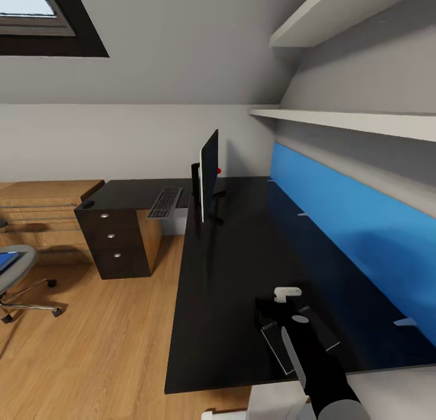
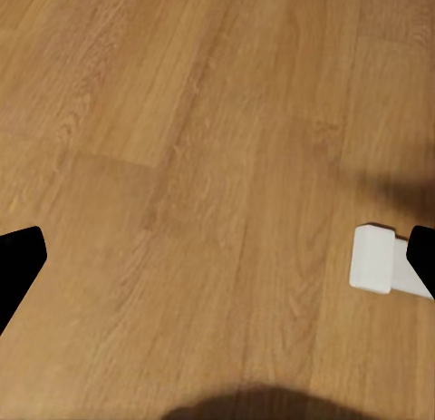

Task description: In the bedroom, organize the workspace by keeping the computer under the desk, ensuring the monitor is on the desk, placing the keyboard on the desk next to the monitor, placing the mouse on the desk next to the keyboard, moving the folder from the swivel chair onto the desk next to the mouse, stacking the notebook on top of the folder with the pen on top of the notebook, and positioning the swivel chair next to the desk.

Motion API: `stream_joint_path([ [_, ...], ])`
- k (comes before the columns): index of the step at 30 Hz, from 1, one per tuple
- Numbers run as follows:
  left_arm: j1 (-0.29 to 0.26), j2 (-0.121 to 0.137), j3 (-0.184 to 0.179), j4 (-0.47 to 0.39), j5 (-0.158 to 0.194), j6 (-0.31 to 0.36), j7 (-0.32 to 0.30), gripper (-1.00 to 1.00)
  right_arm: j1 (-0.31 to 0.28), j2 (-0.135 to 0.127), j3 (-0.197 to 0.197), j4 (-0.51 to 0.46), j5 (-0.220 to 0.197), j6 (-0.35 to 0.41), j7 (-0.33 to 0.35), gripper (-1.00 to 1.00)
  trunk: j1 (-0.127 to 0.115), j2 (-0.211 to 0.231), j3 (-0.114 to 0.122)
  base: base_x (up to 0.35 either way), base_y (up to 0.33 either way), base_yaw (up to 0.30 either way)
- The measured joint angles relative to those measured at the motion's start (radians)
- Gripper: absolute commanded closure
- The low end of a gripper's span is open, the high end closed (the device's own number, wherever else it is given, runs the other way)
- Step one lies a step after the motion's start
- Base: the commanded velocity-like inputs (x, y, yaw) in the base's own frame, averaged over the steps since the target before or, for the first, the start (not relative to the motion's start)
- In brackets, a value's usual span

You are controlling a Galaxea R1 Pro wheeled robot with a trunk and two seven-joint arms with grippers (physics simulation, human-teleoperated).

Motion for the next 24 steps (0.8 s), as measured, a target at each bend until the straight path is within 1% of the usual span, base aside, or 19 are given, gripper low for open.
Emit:
stream_joint_path([
  [6, 0.0, 0.0, 0.0, 0.0, 0.0, 0.0, 0.0, -1.0, 0.0, 0.0, 0.0, -0.022, 0.015, 0.0, -0.001, -1.0, 0.023, -0.042, -0.019, 0.0, 0.0, 0.0],
  [14, 0.0, 0.0, 0.001, 0.0, 0.0, 0.0, 0.0, -1.0, 0.0, 0.0, 0.0, -0.02, 0.027, -0.001, 0.0, -1.0, 0.023, -0.042, -0.019, 0.0, 0.0, 0.0],
  [15, 0.0, 0.0, 0.001, 0.0, 0.0, 0.0, -0.001, -1.0, 0.0, -0.001, 0.0, -0.024, -0.001, 0.0, -0.001, -1.0, 0.023, -0.042, -0.019, 0.0, 0.0, 0.0],
  [24, 0.0, 0.001, 0.001, 0.0, 0.0, 0.0, -0.002, -1.0, 0.0, -0.001, 0.0, -0.025, -0.004, 0.0, 0.0, -1.0, 0.023, -0.042, -0.019, 0.0, 0.0, 0.0],
])
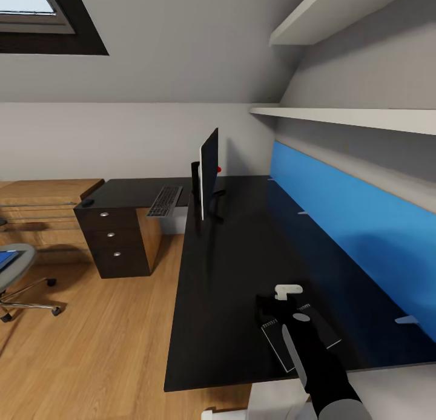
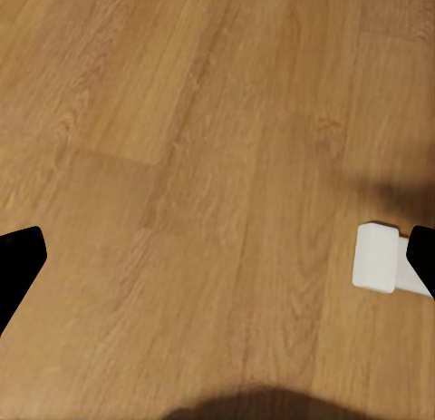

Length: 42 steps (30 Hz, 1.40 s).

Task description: In the bedroom, organize the workspace by keeping the computer under the desk, ensuring the monitor is on the desk, placing the keyboard on the desk next to the monitor, placing the mouse on the desk next to the keyboard, moving the folder from the swivel chair onto the desk next to the mouse, stacking the notebook on top of the folder with the pen on top of the notebook, and positioning the swivel chair next to the desk.

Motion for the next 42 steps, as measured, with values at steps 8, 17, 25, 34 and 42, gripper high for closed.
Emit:
stream_joint_path([
  [8, 0.0, 0.001, -0.001, 0.0, 0.0, 0.0, -0.001, -1.0, 0.0, 0.0, 0.0, 0.0, -0.002, -0.002, 0.002, -1.0, 0.0, 0.0, 0.0, -0.075, 0.0, 0.0],
  [17, 0.0, 0.001, -0.001, 0.0, 0.0, 0.0, 0.0, -1.0, 0.0, 0.001, 0.001, 0.001, -0.002, -0.002, 0.003, -1.0, 0.0, 0.0, 0.0, -0.136, 0.0, 0.0],
  [25, 0.0, 0.001, -0.001, 0.0, 0.0, 0.0, 0.0, -1.0, 0.0, 0.001, 0.002, 0.0, -0.003, -0.001, 0.003, -1.0, 0.0, 0.0, 0.0, -0.022, 0.0, 0.0],
  [34, 0.0, 0.001, -0.001, 0.0, 0.0, 0.0, 0.0, -1.0, 0.0, 0.001, 0.002, 0.0, -0.003, 0.001, 0.003, -1.0, 0.0, 0.0, 0.0, -0.003, 0.0, 0.0],
  [42, 0.0, 0.001, -0.001, 0.0, 0.0, 0.0, 0.0, -1.0, 0.0, 0.002, 0.002, -0.001, -0.003, 0.001, 0.003, -1.0, 0.0, 0.0, 0.0, -0.003, 0.0, 0.0],
])
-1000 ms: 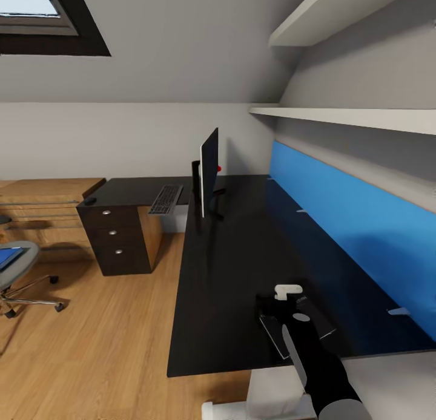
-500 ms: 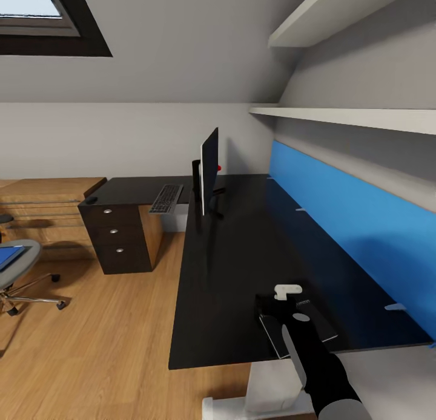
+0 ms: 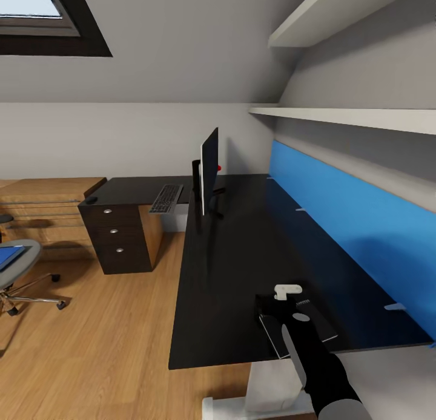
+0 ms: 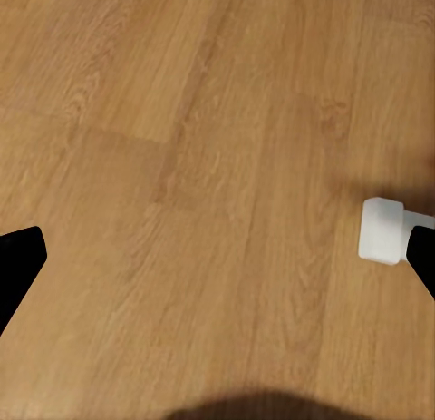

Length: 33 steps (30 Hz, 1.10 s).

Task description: In the bedroom, organize the workspace by keeping the computer under the desk, ensuring the monitor is on the desk, placing the keyboard on the desk next to the monitor, placing the mouse on the desk next to the keyboard, moving the folder from the swivel chair onto the desk next to the mouse, stacking the notebook on top of the folder with the pen on top of the notebook, and positioning the swivel chair next to the desk.

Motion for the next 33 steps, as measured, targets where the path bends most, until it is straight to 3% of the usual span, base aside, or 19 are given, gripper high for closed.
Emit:
stream_joint_path([
  [12, 0.0, 0.0, 0.0, 0.0, 0.0, 0.0, 0.0, -1.0, 0.0, 0.0, 0.0, 0.0, -0.004, 0.0, 0.001, -1.0, 0.0, 0.0, 0.0, -0.115, -0.066, 0.0],
  [33, 0.0, 0.0, 0.0, 0.0, 0.0, 0.0, 0.0, -1.0, 0.0, 0.0, 0.0, 0.0, -0.001, 0.0, 0.0, -1.0, 0.0, 0.0, 0.0, -0.011, -0.007, 0.0],
])
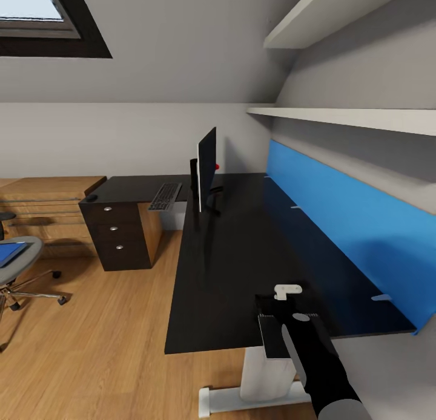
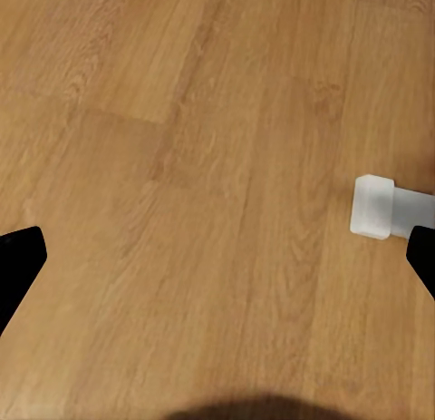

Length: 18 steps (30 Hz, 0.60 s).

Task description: In the bedroom, organize the workspace by keeping the computer under the desk, ensuring the monitor is on the desk, placing the keyboard on the desk next to the monitor, placing the mouse on the desk next to the keyboard, moving the folder from the swivel chair onto the desk next to the mouse, stacking the notebook on top of the folder with the pen on top of the notebook, and positioning the swivel chair next to the desk.

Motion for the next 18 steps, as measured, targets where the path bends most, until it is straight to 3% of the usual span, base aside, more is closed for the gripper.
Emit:
stream_joint_path([
  [18, 0.0, 0.0, 0.0, 0.0, 0.0, 0.0, 0.0, -1.0, 0.0, 0.0, -0.002, 0.0, -0.001, 0.0, -0.001, -1.0, 0.0, 0.0, 0.0, 0.0, 0.0, 0.0],
])
